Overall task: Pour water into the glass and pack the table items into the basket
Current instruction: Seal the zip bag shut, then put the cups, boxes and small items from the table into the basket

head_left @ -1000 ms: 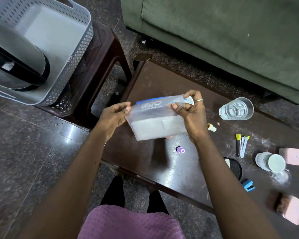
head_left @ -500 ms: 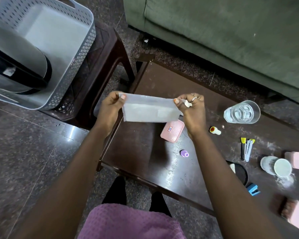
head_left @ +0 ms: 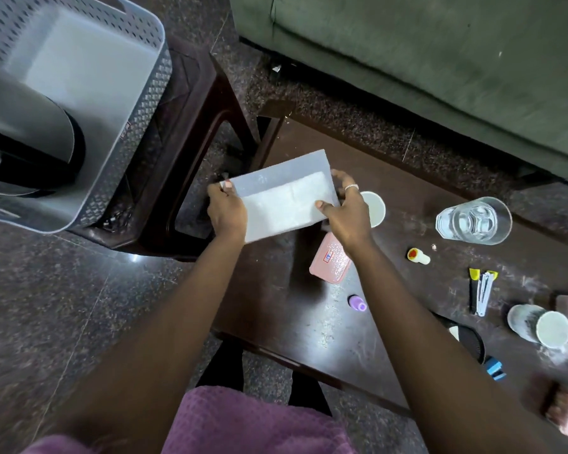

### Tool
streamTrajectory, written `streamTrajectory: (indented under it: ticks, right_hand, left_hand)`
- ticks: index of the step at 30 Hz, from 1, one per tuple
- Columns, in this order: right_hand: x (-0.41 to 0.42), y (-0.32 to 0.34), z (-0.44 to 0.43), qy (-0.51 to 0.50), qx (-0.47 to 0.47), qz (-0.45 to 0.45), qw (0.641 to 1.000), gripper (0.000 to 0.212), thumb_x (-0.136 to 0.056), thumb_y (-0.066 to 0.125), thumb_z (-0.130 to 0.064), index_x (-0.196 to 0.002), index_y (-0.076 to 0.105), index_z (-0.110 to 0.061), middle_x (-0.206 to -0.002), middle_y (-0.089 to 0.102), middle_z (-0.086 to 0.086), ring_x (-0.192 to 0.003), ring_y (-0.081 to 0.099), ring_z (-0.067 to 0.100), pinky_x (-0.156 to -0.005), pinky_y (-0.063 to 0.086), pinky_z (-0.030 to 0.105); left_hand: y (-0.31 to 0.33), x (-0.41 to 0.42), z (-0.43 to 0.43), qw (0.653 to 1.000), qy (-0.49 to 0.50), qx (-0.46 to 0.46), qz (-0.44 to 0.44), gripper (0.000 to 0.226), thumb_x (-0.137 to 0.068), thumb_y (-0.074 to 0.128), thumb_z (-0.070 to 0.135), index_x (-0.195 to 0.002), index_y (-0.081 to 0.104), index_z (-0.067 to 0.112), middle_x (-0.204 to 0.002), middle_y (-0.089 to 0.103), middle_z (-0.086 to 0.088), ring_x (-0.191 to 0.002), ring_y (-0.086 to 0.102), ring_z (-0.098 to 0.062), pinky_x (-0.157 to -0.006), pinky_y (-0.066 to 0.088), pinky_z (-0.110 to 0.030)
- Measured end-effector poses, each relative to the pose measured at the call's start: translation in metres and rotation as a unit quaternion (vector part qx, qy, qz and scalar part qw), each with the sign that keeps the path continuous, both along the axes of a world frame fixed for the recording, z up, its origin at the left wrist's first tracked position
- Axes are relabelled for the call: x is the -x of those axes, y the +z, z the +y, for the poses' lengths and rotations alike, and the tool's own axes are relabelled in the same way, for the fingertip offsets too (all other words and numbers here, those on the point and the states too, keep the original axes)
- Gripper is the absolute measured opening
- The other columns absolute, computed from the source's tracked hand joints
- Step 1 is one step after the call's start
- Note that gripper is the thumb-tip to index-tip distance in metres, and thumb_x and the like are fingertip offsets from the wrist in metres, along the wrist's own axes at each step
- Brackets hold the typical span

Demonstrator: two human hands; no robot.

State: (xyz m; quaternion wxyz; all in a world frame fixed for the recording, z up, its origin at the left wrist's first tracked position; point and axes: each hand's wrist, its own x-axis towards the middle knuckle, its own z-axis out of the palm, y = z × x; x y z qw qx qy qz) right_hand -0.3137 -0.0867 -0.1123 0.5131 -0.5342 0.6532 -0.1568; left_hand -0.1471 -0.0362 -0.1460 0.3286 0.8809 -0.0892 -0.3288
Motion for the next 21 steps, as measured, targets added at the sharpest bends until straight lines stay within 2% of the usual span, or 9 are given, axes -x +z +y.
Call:
streamTrajectory:
  ticks: [4, 7, 10, 13, 16, 19, 21]
  right_hand:
    - [-0.013, -0.017, -0.019, 0.030, 0.076, 0.137, 0.987, 0.050, -0.087, 0.058, -0.007, -0.135, 0.045, -0.016, -0.134, 0.050, 0.014, -0.123, 0.047, 0.029, -0.104, 0.034, 0.033]
    - [-0.023, -0.033, -0.025, 0.128, 0.111, 0.206, 0.964, 0.050, -0.094, 0.048, -0.007, -0.142, 0.035, -0.009, -0.153, 0.023, 0.017, -0.140, 0.023, 0.032, -0.116, 0.020, 0.037]
    - [-0.026, -0.048, -0.019, 0.269, 0.115, 0.263, 0.920, 0.054, -0.098, 0.040, -0.014, -0.147, 0.019, -0.009, -0.157, 0.002, 0.019, -0.145, 0.002, 0.033, -0.119, 0.008, 0.039]
    - [-0.023, -0.061, -0.005, 0.363, 0.072, 0.264, 0.891, 0.058, -0.099, 0.040, -0.019, -0.149, 0.011, -0.013, -0.158, -0.006, 0.016, -0.146, -0.004, 0.031, -0.119, 0.004, 0.041]
    - [-0.016, -0.066, 0.007, 0.378, 0.030, 0.241, 0.893, 0.061, -0.097, 0.041, -0.010, -0.149, 0.009, -0.016, -0.158, -0.009, 0.012, -0.146, -0.005, 0.031, -0.119, 0.007, 0.043]
    - [-0.013, -0.056, 0.015, 0.338, 0.076, 0.193, 0.918, 0.059, -0.095, 0.039, -0.003, -0.148, 0.016, -0.012, -0.159, 0.000, 0.008, -0.147, 0.000, 0.025, -0.119, 0.012, 0.039]
    - [-0.008, -0.045, 0.022, 0.317, 0.130, 0.170, 0.924, 0.056, -0.093, 0.038, 0.002, -0.146, 0.022, -0.009, -0.159, 0.007, 0.009, -0.146, 0.006, 0.023, -0.119, 0.014, 0.035]
  left_hand:
    - [-0.007, 0.016, -0.008, 0.998, 0.035, 0.000, 0.055, 0.042, -0.098, 0.041, 0.028, -0.132, 0.032, 0.005, -0.131, 0.049, -0.023, -0.116, 0.050, -0.038, -0.081, 0.038, -0.031]
    - [-0.012, 0.034, -0.007, 0.995, -0.007, -0.029, 0.092, 0.077, -0.088, 0.059, 0.036, -0.145, 0.013, 0.013, -0.138, 0.035, -0.025, -0.120, 0.045, -0.038, -0.096, 0.038, -0.037]
    - [-0.019, 0.051, 0.000, 0.987, -0.068, -0.131, 0.067, 0.096, -0.082, 0.066, 0.040, -0.148, -0.001, 0.020, -0.145, 0.017, -0.022, -0.123, 0.038, -0.039, -0.098, 0.039, -0.043]
    - [-0.027, 0.062, 0.012, 0.971, -0.164, -0.174, -0.015, 0.089, -0.081, 0.067, 0.038, -0.146, 0.005, 0.037, -0.150, 0.010, -0.015, -0.122, 0.034, -0.038, -0.095, 0.042, -0.043]
    - [-0.029, 0.066, 0.018, 0.949, -0.221, -0.212, -0.074, 0.072, -0.084, 0.060, 0.045, -0.141, 0.016, 0.047, -0.153, 0.008, -0.009, -0.125, 0.032, -0.035, -0.099, 0.036, -0.044]
    - [-0.024, 0.069, 0.015, 0.951, -0.200, -0.215, -0.094, 0.063, -0.087, 0.055, 0.047, -0.139, 0.020, 0.050, -0.153, 0.010, -0.007, -0.129, 0.028, -0.034, -0.101, 0.029, -0.049]
    - [-0.016, 0.077, 0.012, 0.957, -0.198, -0.173, -0.125, 0.058, -0.089, 0.052, 0.044, -0.138, 0.022, 0.051, -0.153, 0.013, -0.007, -0.131, 0.026, -0.035, -0.100, 0.028, -0.053]
